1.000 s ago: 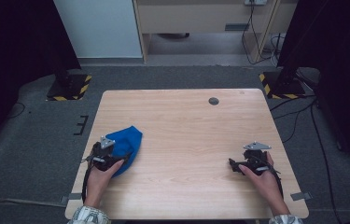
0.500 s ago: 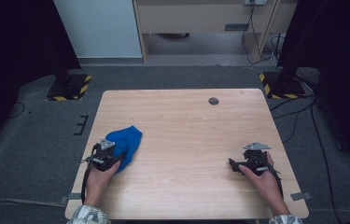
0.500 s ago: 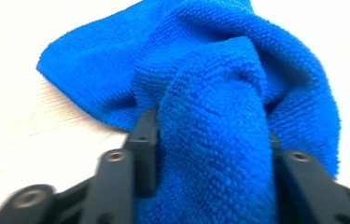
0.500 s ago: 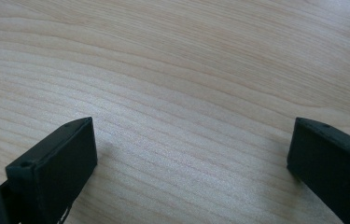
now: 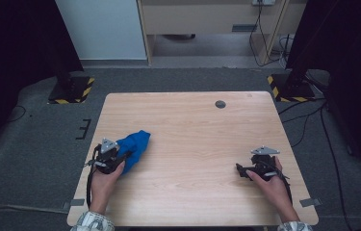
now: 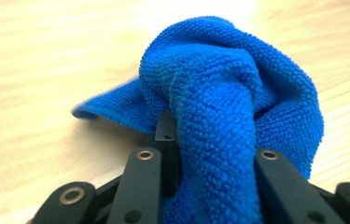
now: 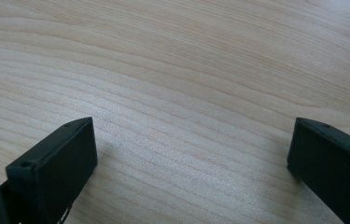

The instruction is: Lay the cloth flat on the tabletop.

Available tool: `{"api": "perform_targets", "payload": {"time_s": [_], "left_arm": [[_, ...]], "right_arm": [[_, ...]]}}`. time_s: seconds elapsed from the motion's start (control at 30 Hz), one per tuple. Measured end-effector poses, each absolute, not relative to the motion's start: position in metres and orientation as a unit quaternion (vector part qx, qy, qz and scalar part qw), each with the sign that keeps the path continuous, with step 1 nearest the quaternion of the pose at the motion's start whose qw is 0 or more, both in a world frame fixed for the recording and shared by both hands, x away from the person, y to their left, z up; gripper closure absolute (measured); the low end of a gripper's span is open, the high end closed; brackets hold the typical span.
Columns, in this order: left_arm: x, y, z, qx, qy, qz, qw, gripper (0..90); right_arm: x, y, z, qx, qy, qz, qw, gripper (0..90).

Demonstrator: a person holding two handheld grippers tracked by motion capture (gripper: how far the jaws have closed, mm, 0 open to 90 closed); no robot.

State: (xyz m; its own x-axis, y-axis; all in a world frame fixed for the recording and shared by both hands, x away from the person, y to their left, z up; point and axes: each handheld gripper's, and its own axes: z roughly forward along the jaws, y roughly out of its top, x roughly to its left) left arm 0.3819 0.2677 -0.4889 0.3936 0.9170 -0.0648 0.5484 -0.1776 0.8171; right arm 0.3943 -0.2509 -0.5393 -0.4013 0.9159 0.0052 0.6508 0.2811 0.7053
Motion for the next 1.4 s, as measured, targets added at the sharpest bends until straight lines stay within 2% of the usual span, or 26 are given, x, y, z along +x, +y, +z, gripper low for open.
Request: {"api": "perform_targets", "payload": {"time_s": [0.13, 0.33, 0.73, 1.4], "left_arm": [[0.380, 0.245, -0.473, 0.735, 0.476, 0.216, 0.432, 72.4], [0.389, 0.201, -0.464, 0.763, 0.436, 0.209, 0.429, 72.7], [0.408, 0.144, -0.451, 0.779, 0.408, 0.191, 0.436, 73.0], [0.416, 0.099, -0.460, 0.800, 0.389, 0.170, 0.424, 73.0]], "right_arm": [[0.394, -0.251, -0.539, 0.506, 0.773, 0.321, 0.207, 1.4], [0.395, -0.251, -0.539, 0.504, 0.775, 0.321, 0.206, 1.4], [0.395, -0.252, -0.539, 0.503, 0.775, 0.322, 0.206, 1.3], [0.395, -0.252, -0.539, 0.503, 0.775, 0.322, 0.205, 1.3]]}}
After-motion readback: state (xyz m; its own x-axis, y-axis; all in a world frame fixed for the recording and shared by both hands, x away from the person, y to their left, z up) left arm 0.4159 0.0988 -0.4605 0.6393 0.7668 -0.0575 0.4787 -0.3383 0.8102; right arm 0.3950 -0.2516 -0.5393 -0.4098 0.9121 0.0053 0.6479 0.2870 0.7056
